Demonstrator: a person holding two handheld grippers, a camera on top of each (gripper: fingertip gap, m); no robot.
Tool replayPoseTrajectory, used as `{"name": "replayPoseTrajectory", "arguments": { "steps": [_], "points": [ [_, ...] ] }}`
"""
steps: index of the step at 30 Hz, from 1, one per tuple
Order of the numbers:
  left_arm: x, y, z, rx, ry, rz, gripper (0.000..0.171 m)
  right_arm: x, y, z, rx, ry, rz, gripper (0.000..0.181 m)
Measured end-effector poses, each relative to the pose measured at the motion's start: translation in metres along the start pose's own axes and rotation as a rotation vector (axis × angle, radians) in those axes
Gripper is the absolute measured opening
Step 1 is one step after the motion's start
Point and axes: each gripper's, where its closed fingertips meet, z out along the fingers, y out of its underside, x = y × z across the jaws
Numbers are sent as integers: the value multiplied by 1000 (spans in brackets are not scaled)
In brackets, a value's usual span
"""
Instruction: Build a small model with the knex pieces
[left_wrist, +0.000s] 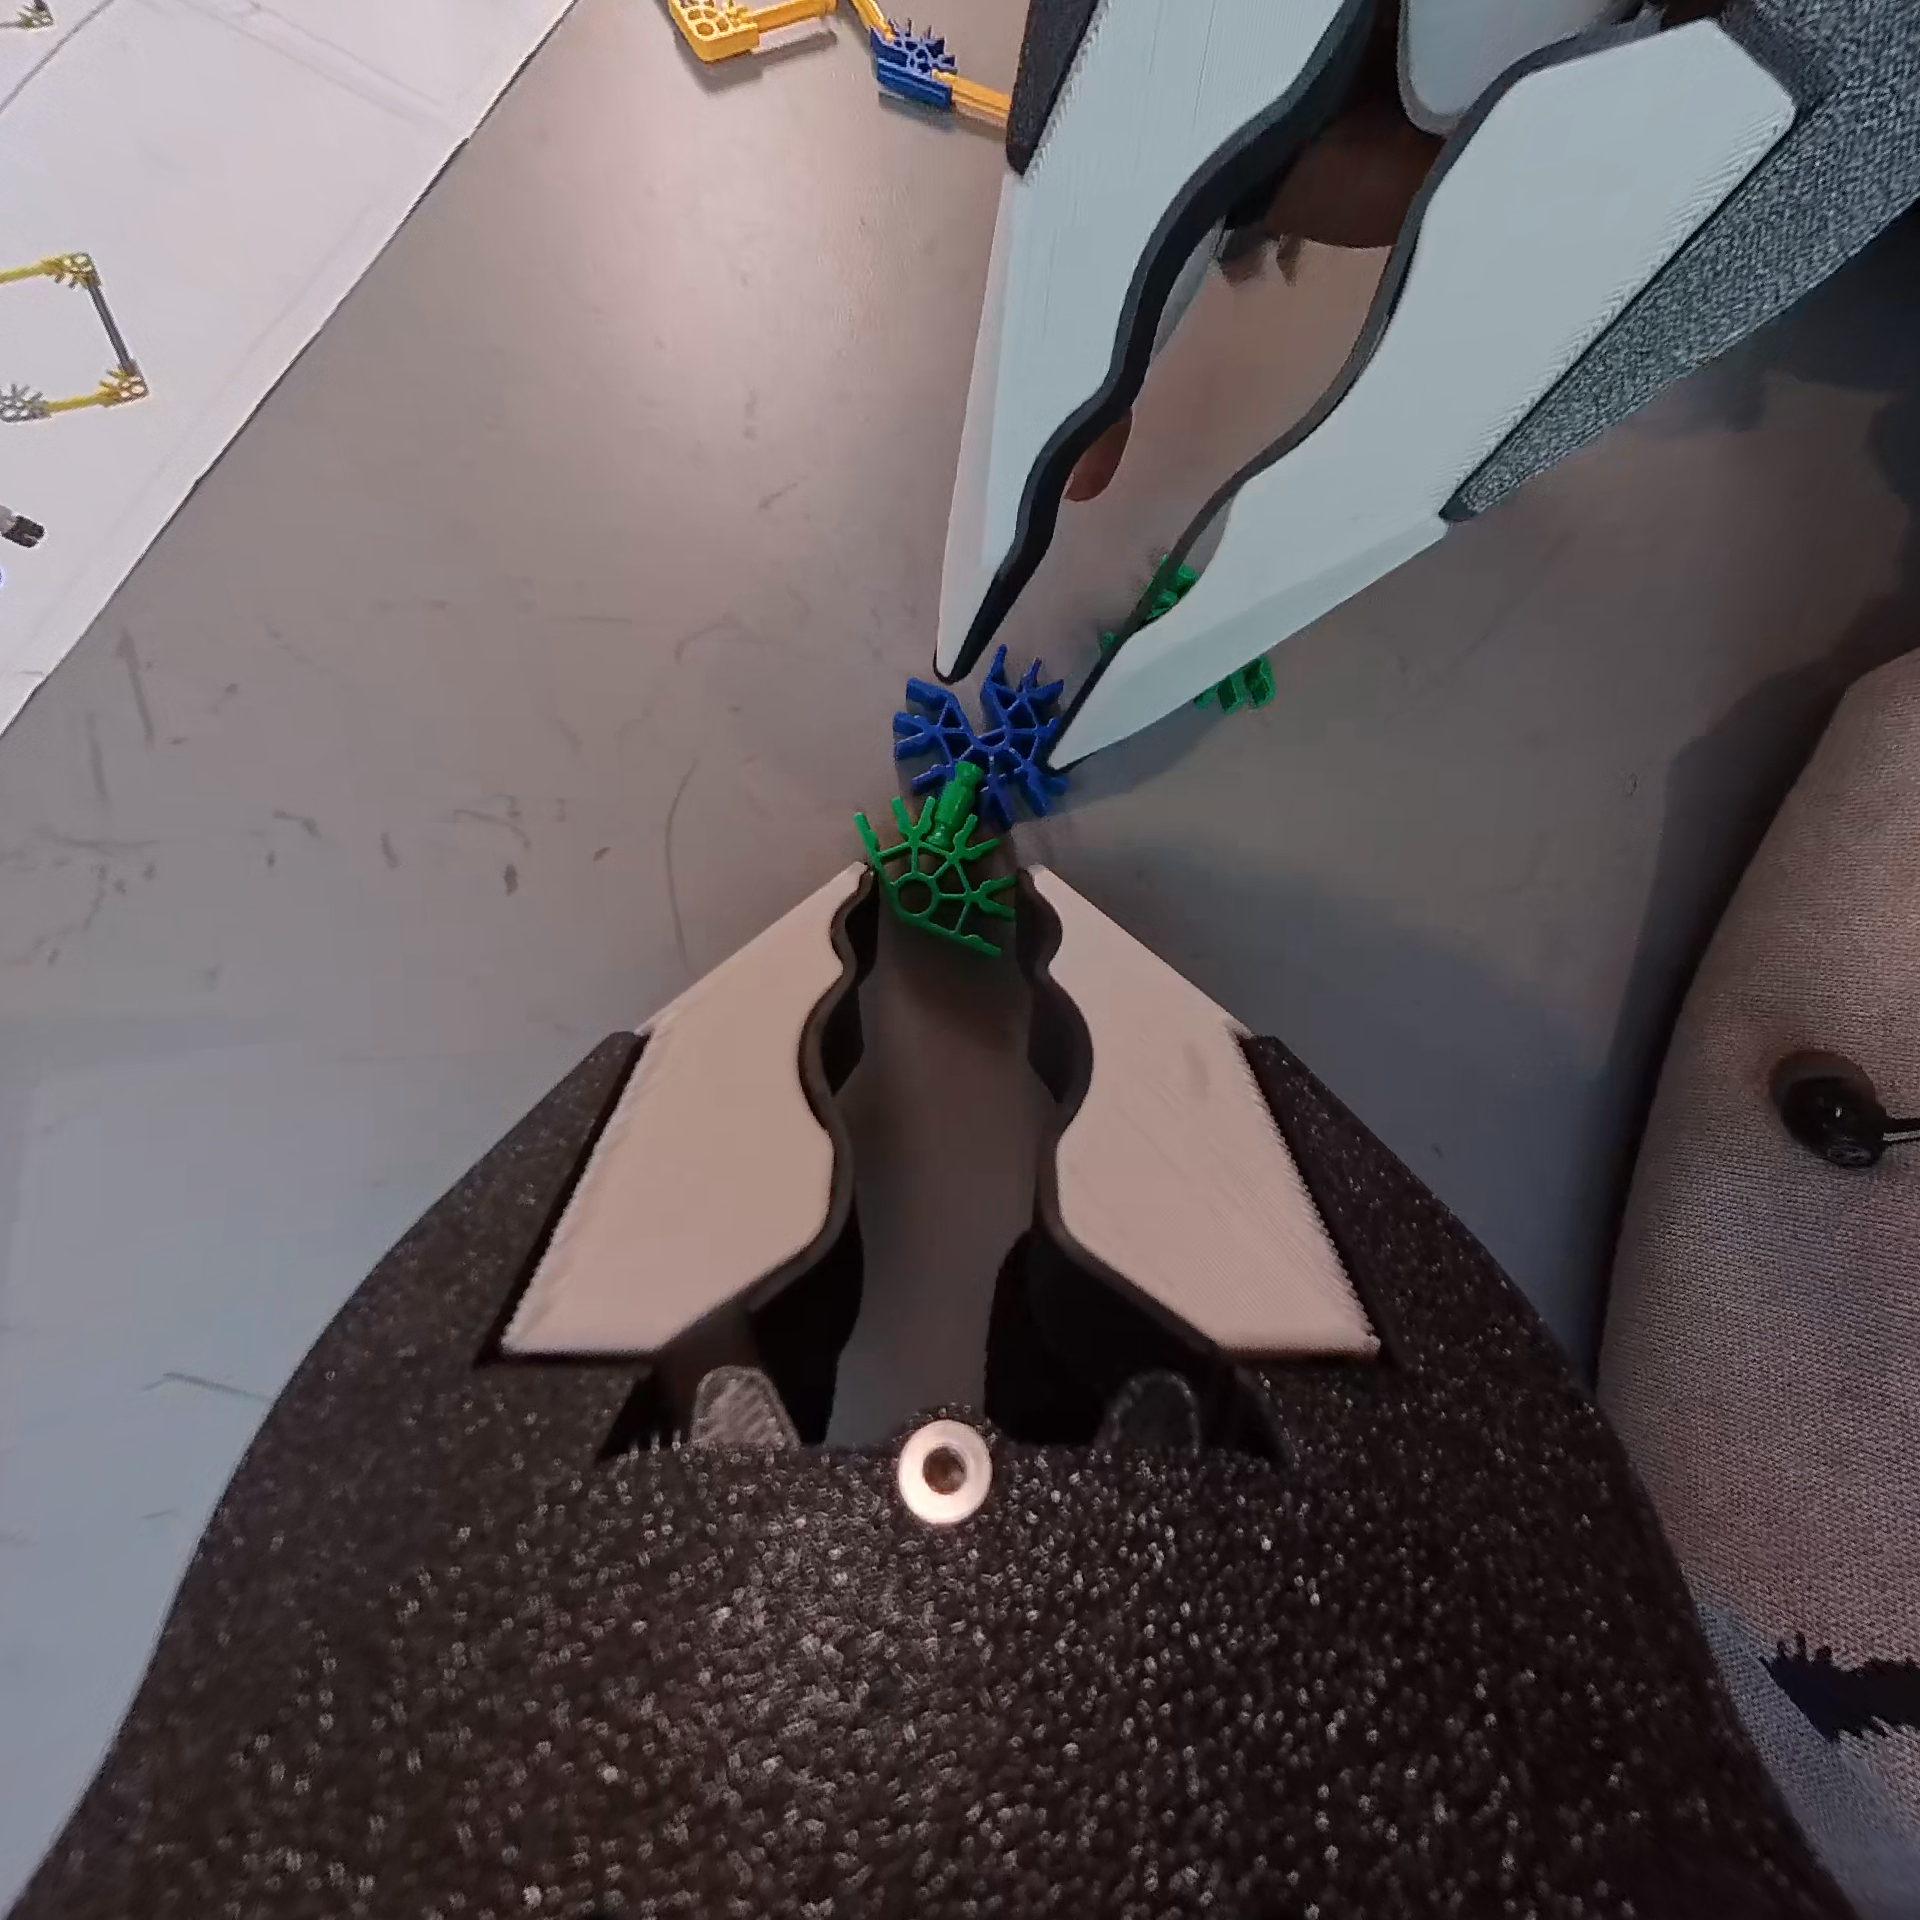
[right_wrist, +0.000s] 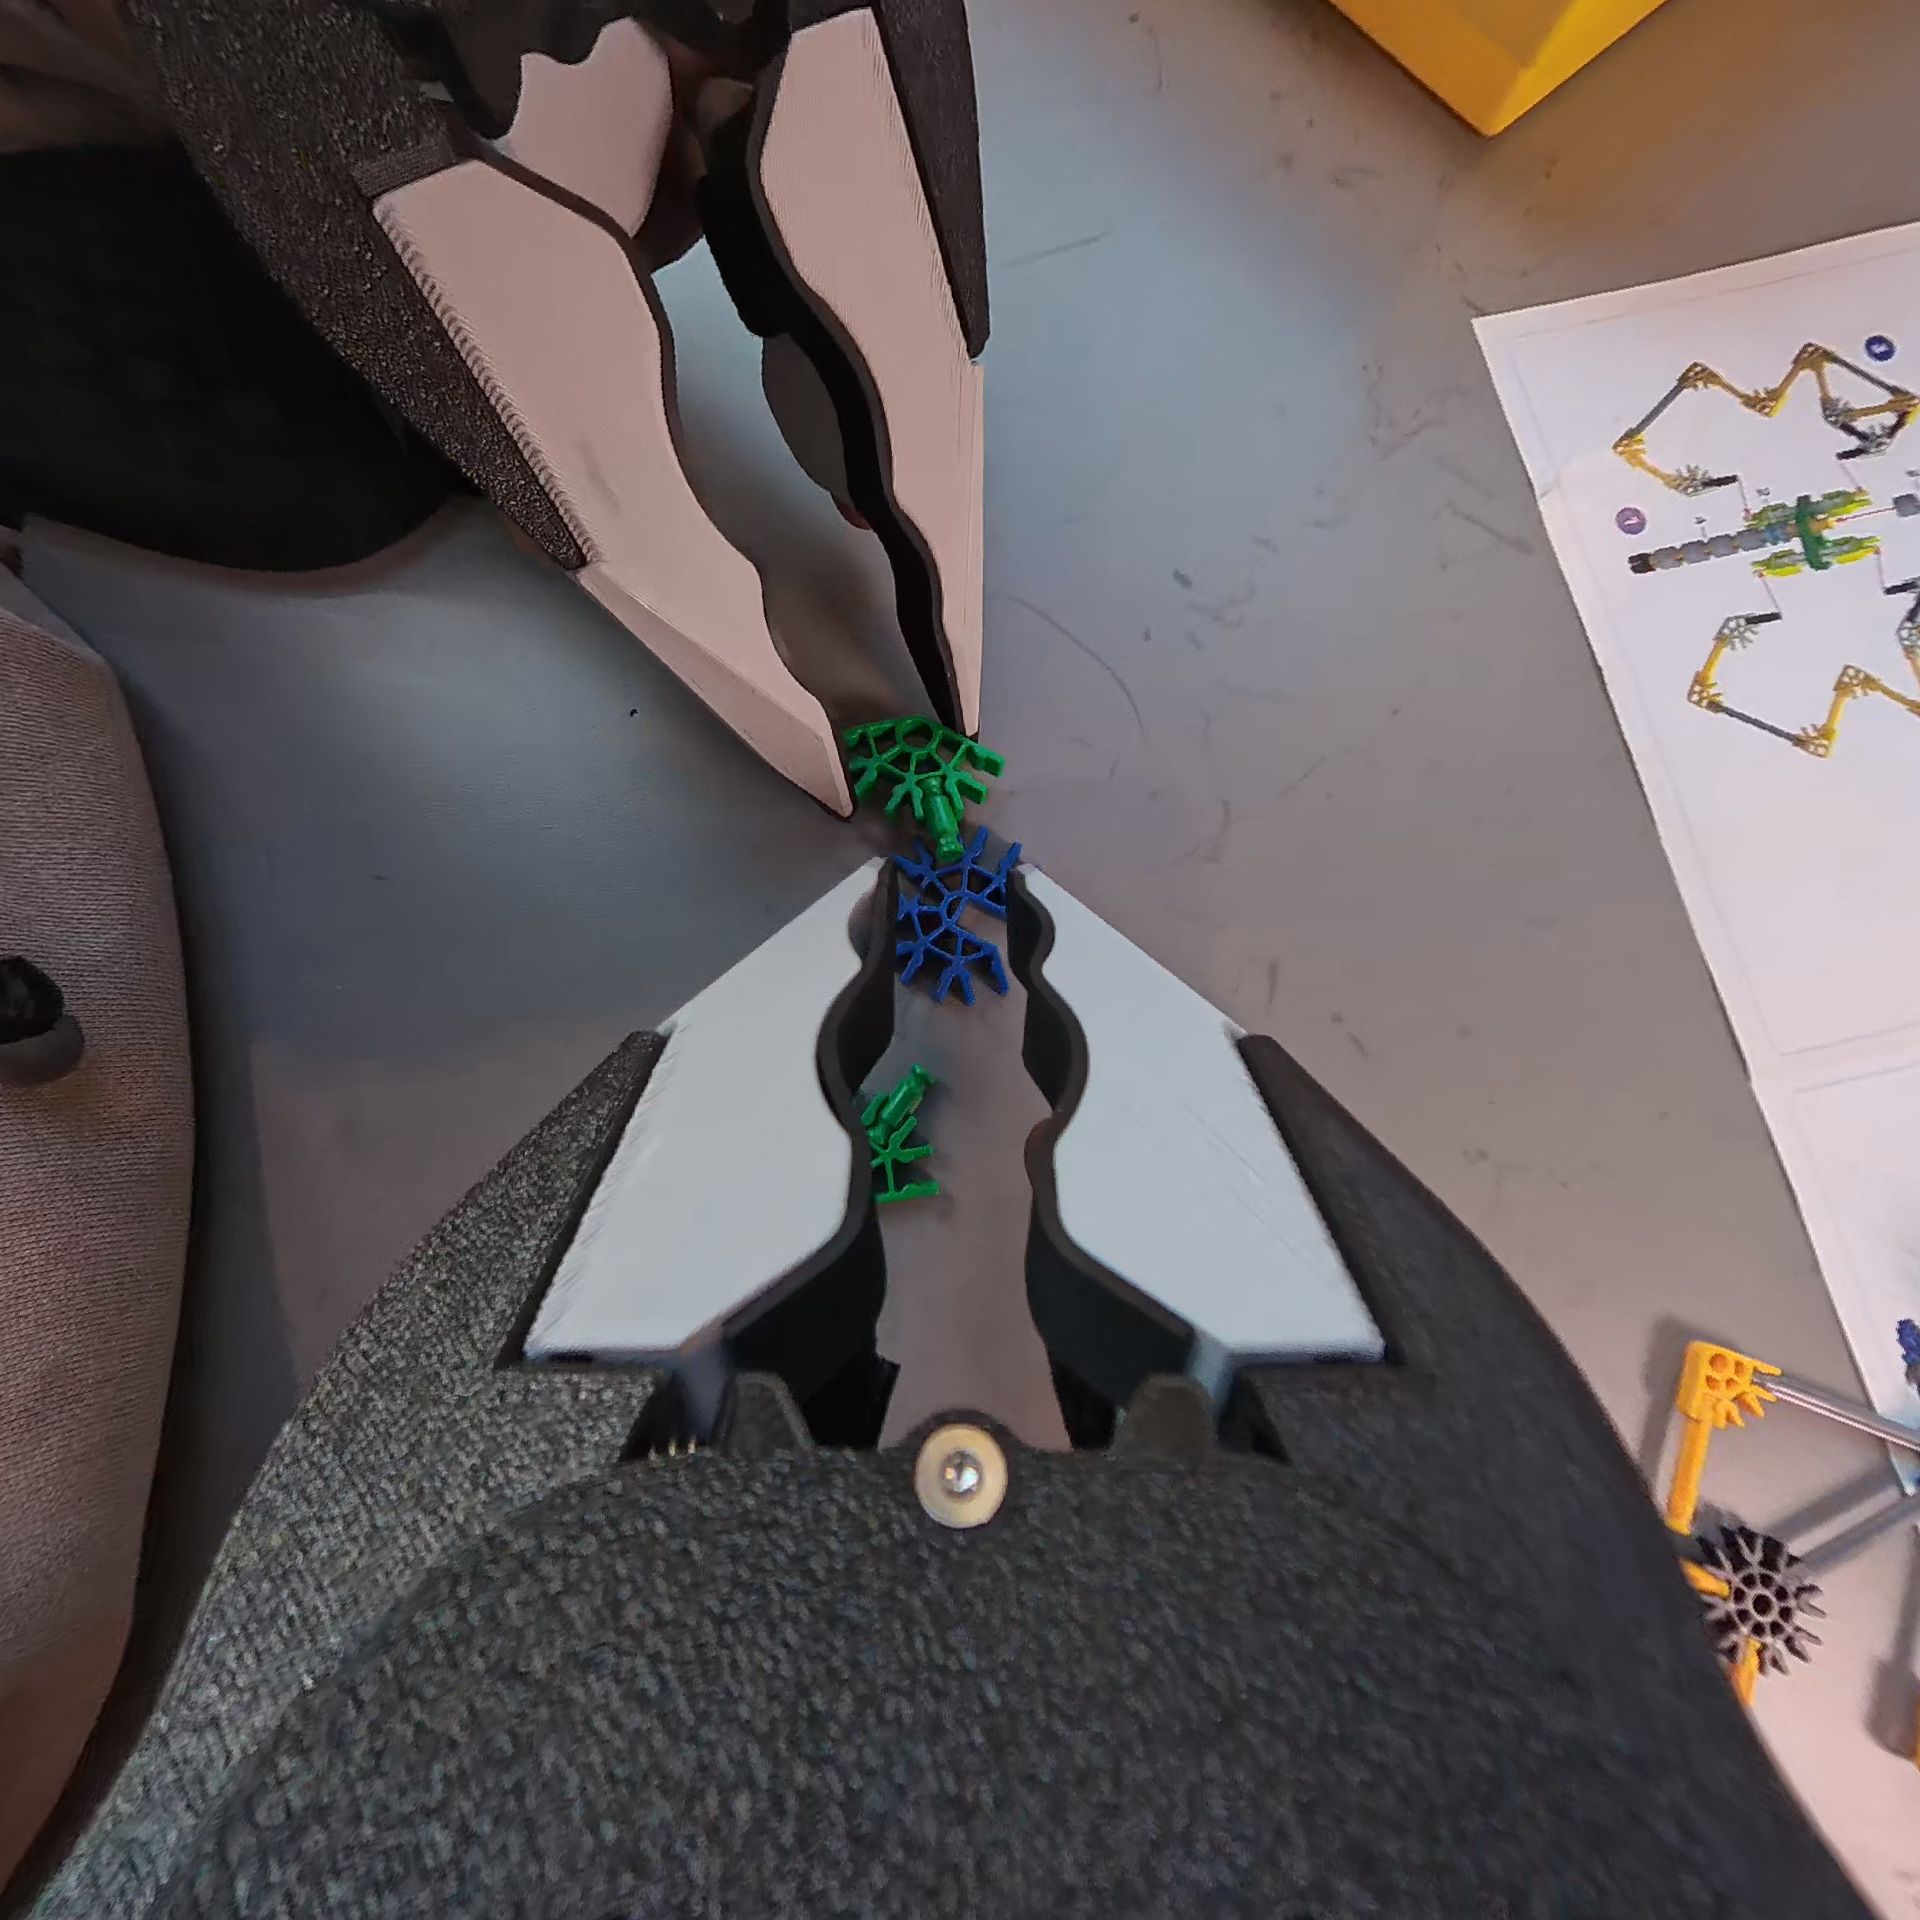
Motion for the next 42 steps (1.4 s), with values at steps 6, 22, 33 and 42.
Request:
{"name": "replayPoseTrajectory", "arguments": {
  "steps": [6,22,33,42],
  "points": [
    [0,2,2,-10,-5,9,26,-2,-2,10,-11,-6,-7,7],
    [0,2,3,1,-35,26,26,-2,2,15,-247,-62,-122,0],
    [4,3,0,28,46,-2,31,-13,0,19,-309,-98,-247,0],
    [-7,0,-2,52,25,-59,6,-13,0,20,-331,-116,-290,0]
  ]
}}
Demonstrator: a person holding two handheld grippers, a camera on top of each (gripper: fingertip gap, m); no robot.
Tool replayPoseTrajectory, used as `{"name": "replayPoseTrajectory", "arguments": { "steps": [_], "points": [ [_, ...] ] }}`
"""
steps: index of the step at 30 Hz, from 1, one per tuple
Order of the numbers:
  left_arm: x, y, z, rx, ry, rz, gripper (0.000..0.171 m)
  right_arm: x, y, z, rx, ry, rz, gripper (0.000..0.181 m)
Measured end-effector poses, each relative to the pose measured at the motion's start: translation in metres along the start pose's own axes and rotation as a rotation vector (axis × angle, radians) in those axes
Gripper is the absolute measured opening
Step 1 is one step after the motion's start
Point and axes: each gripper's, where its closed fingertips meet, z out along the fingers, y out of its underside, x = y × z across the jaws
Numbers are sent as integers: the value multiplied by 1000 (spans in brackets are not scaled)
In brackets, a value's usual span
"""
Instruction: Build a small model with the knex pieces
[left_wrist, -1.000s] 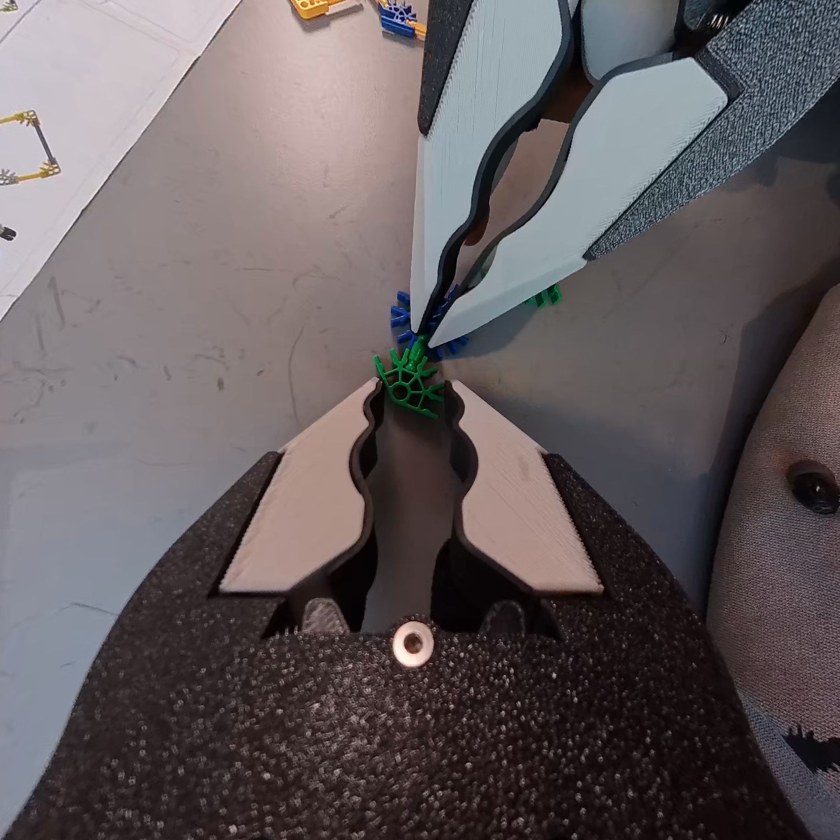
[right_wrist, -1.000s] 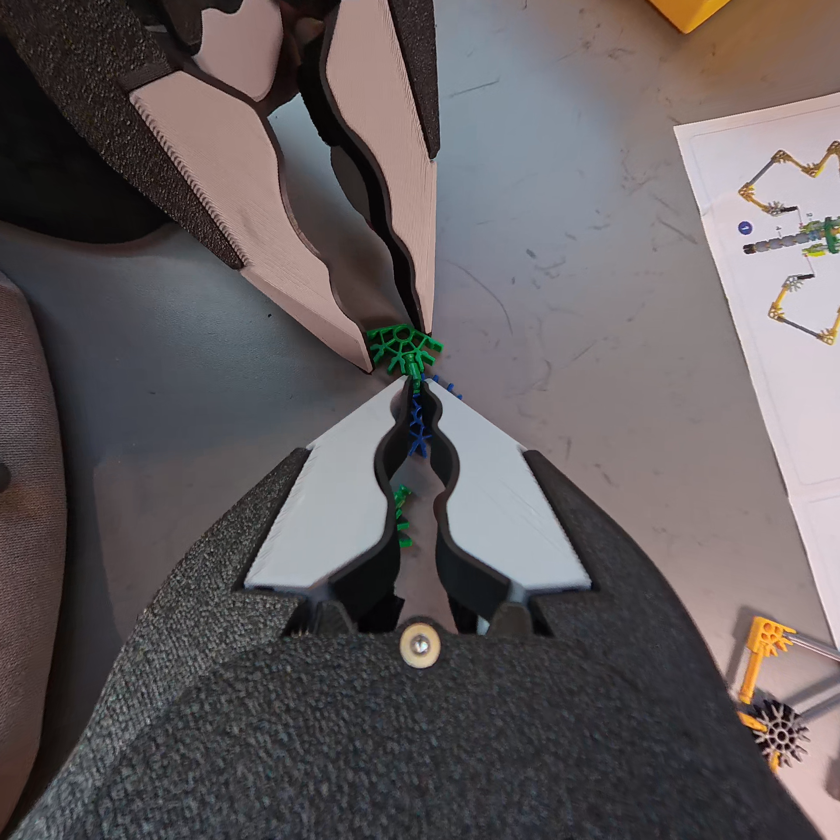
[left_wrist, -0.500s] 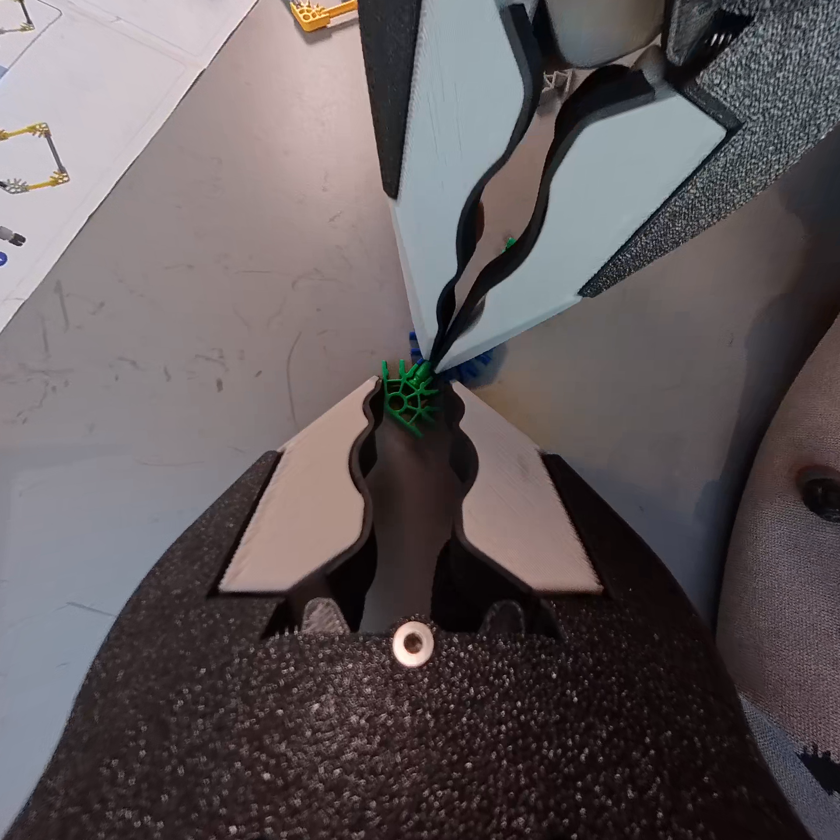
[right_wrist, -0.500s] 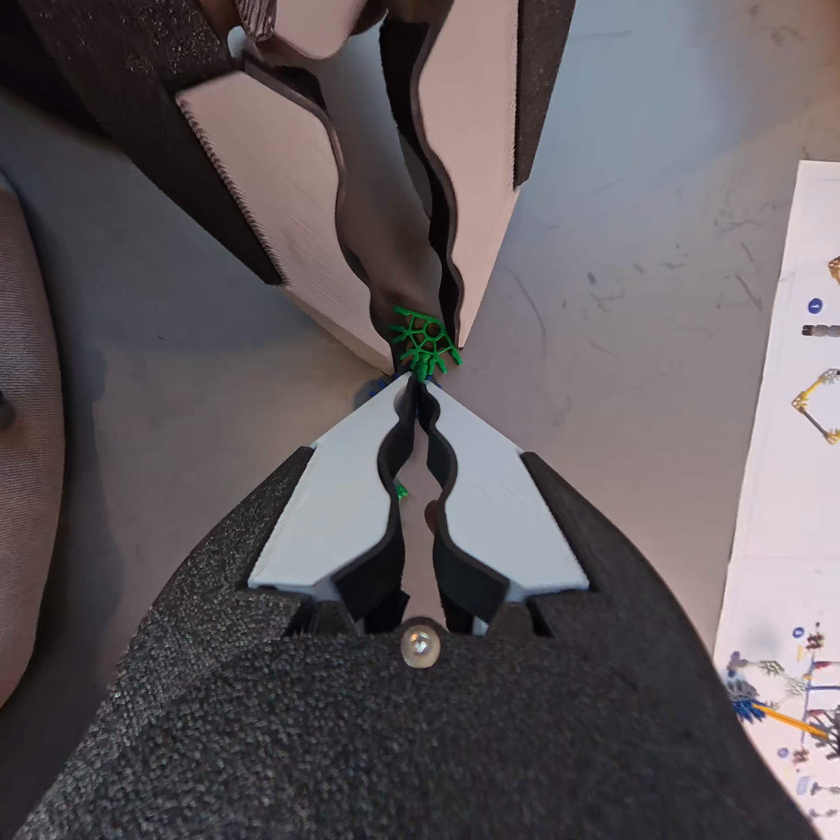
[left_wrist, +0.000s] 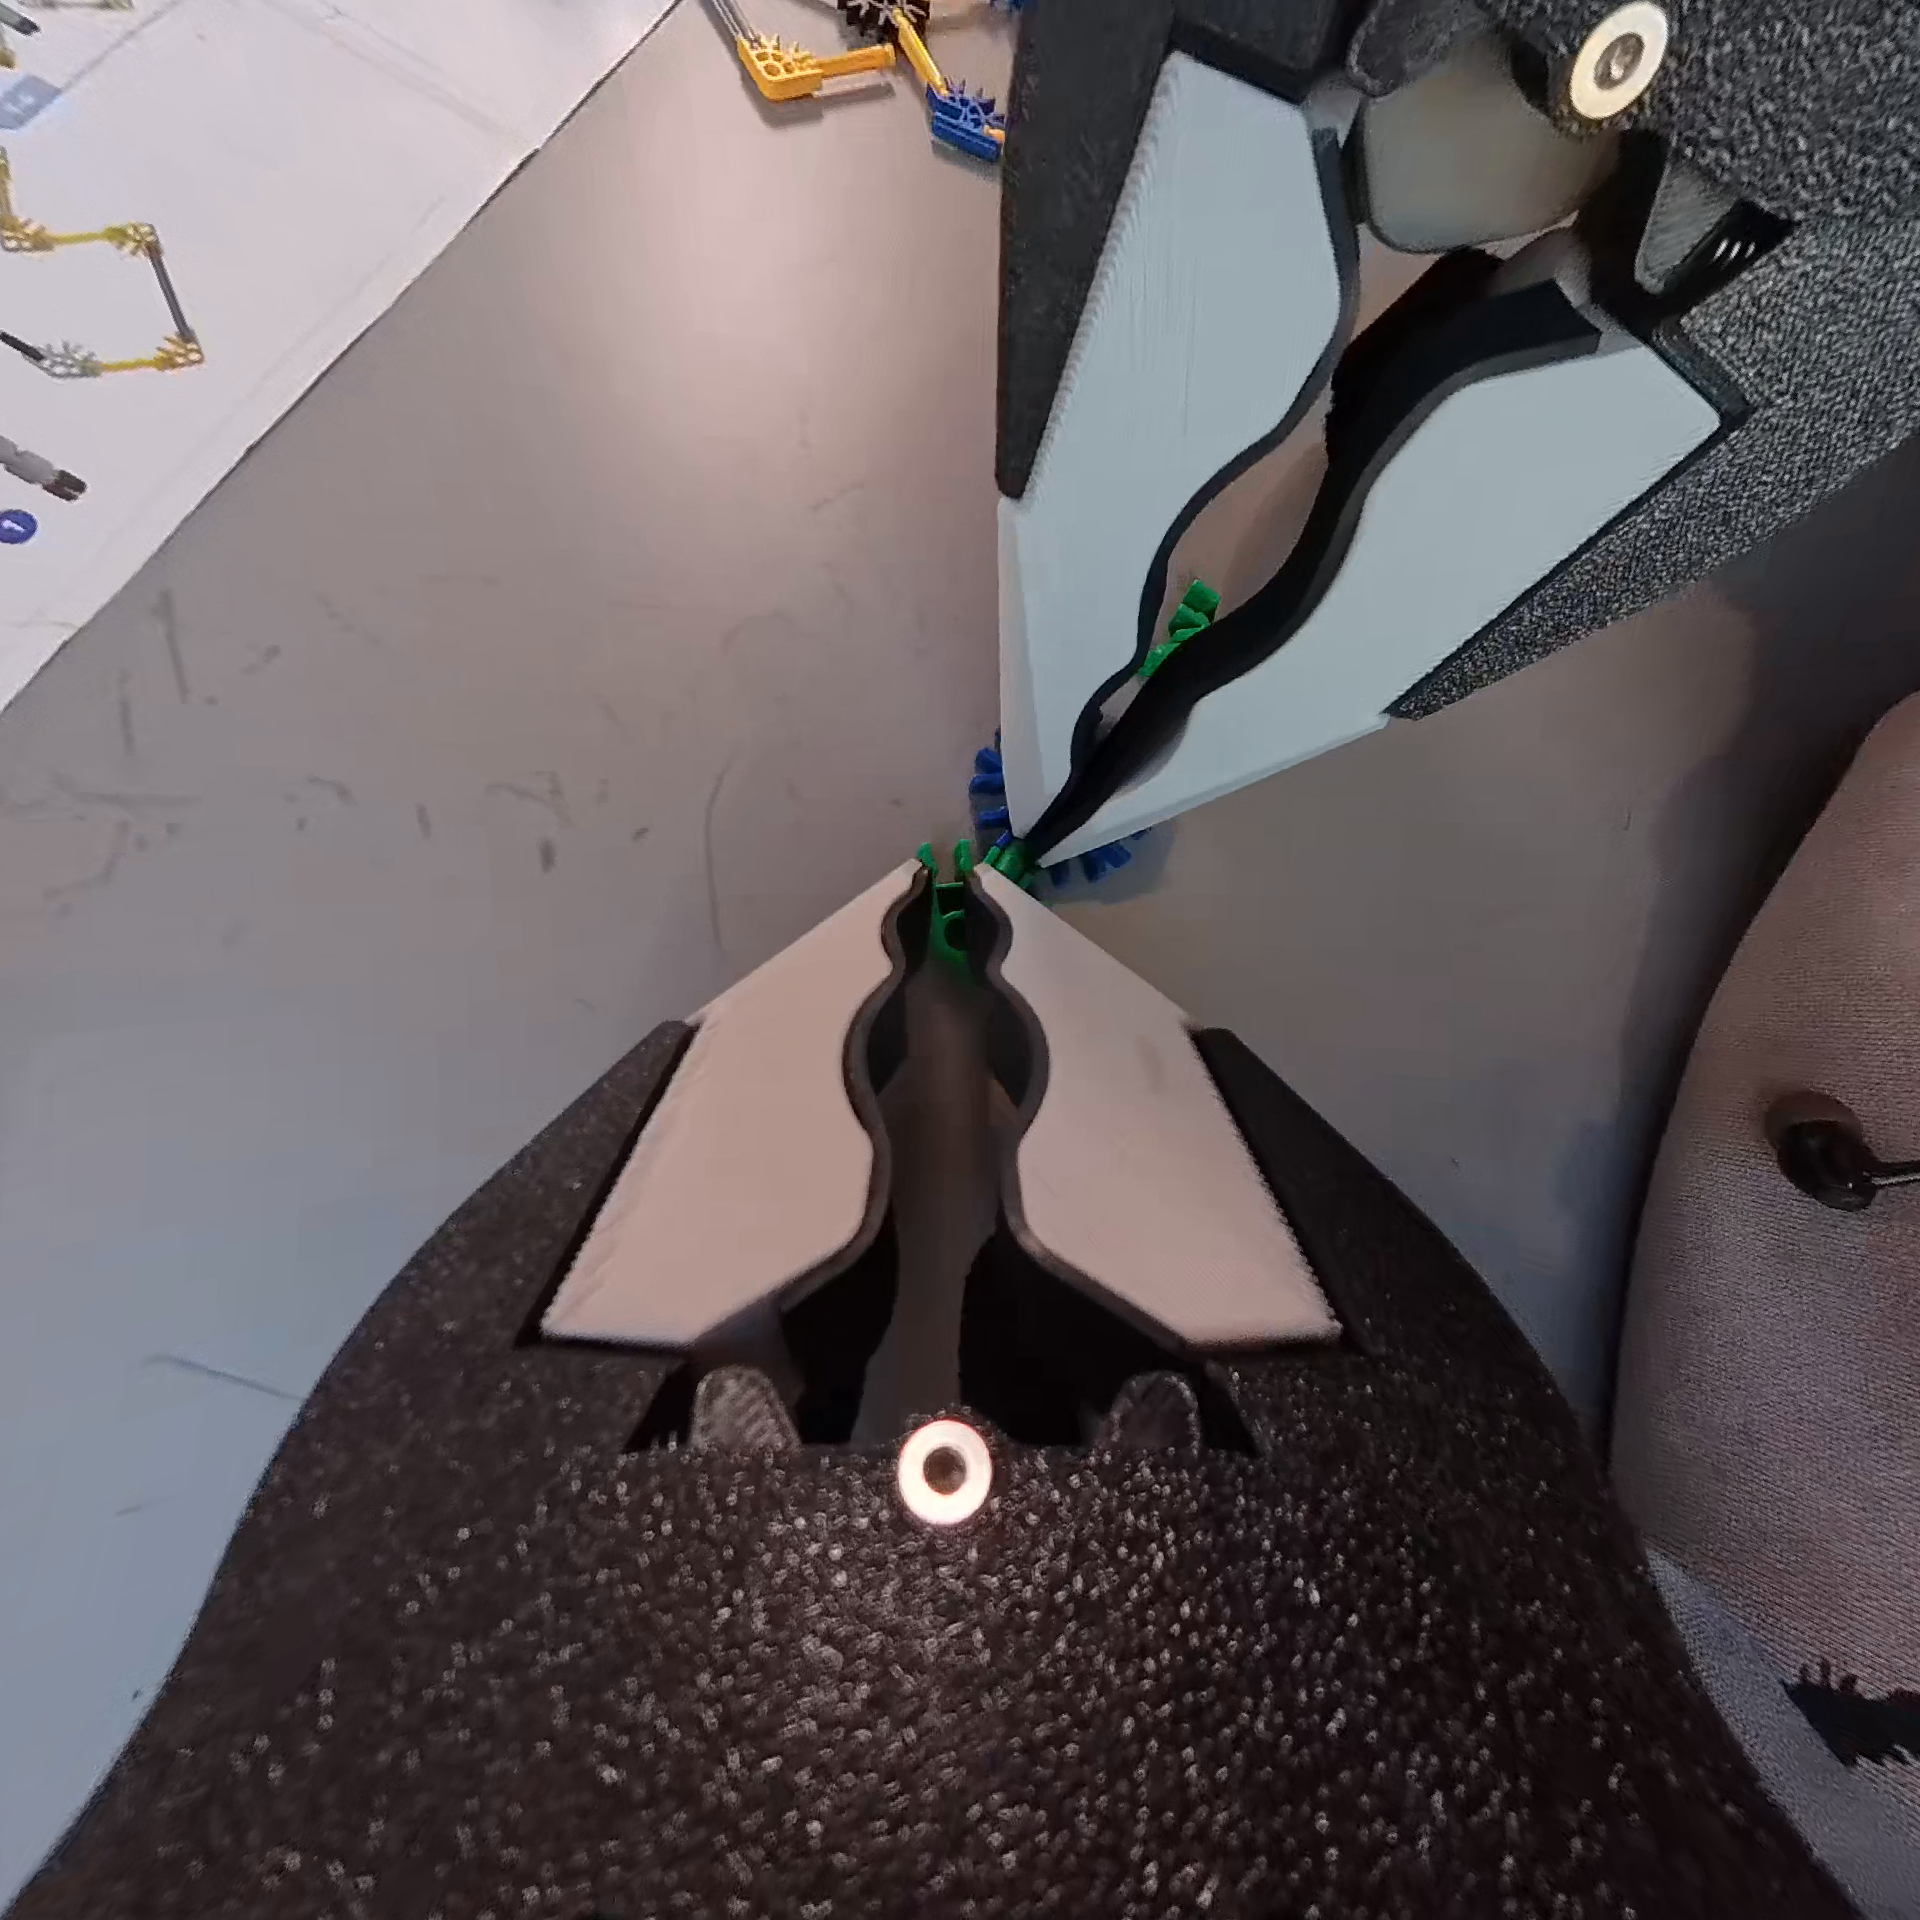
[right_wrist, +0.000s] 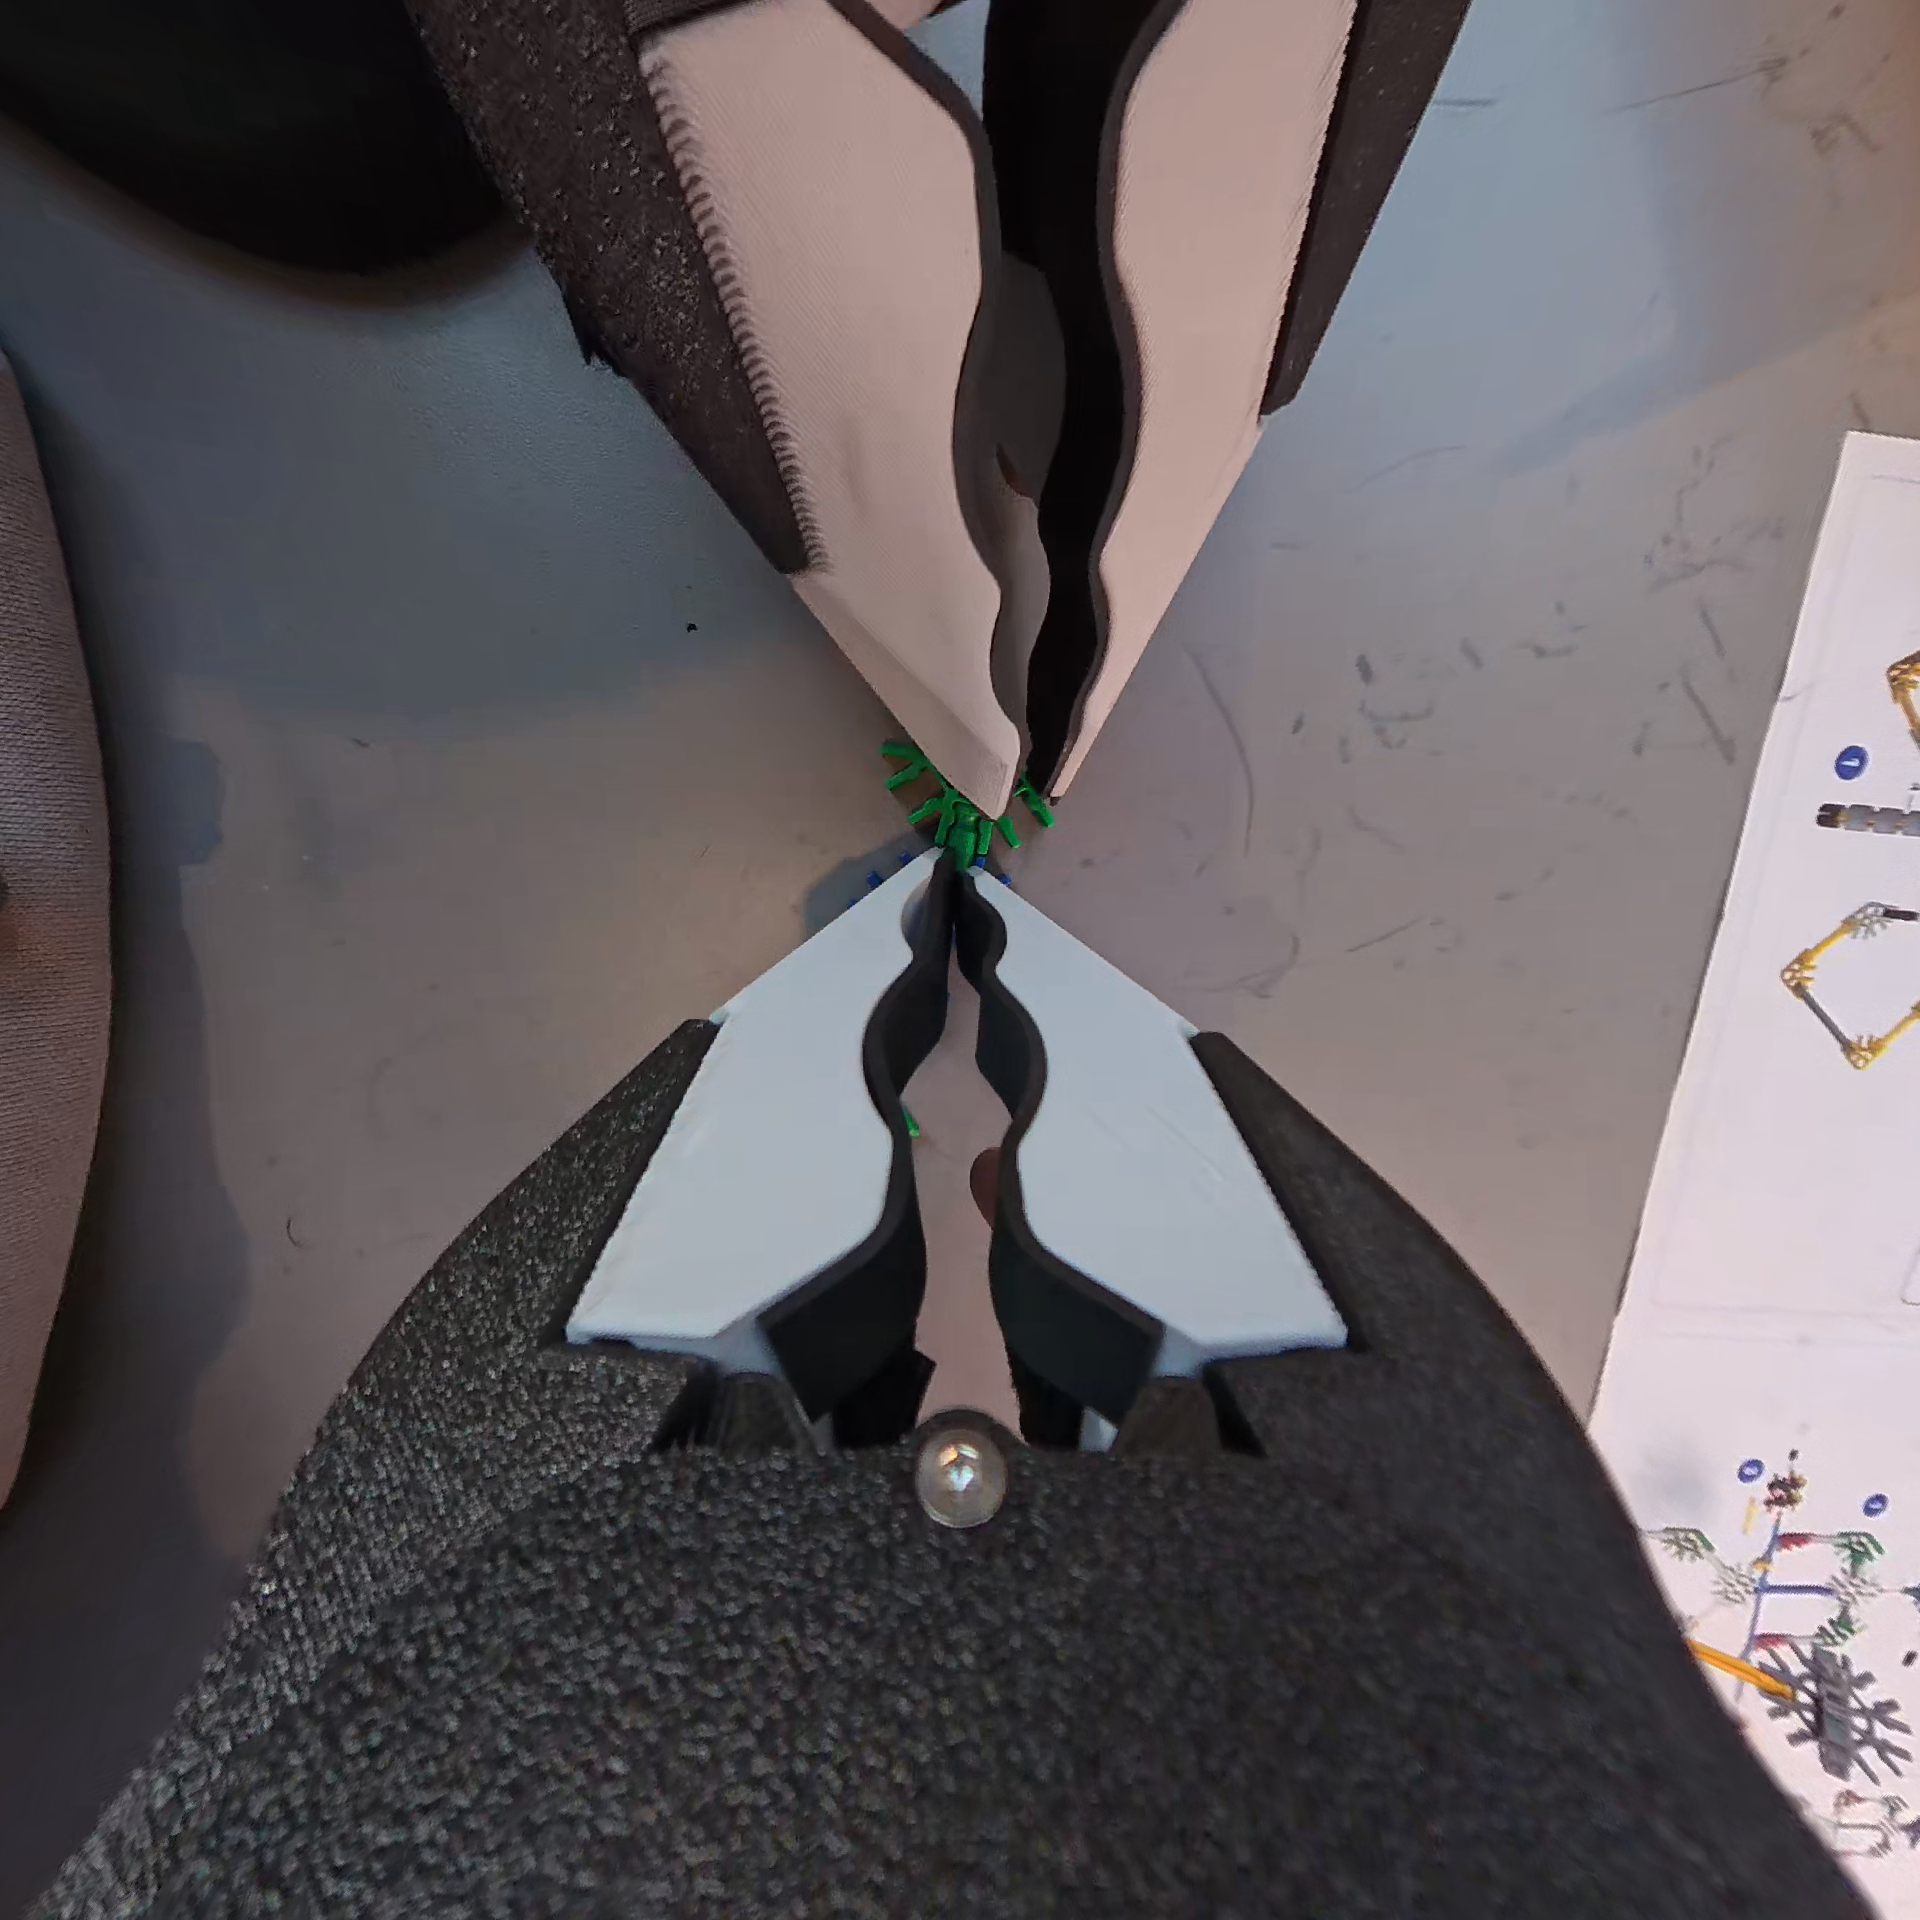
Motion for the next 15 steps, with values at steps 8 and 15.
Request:
{"name": "replayPoseTrajectory", "arguments": {
  "steps": [8,15],
  "points": [
    [-1,0,0,-2,-79,83,5,0,-2,0,29,40,-30,0],
    [-1,0,0,0,-72,72,5,4,17,-36,292,75,241,18]
  ]
}}
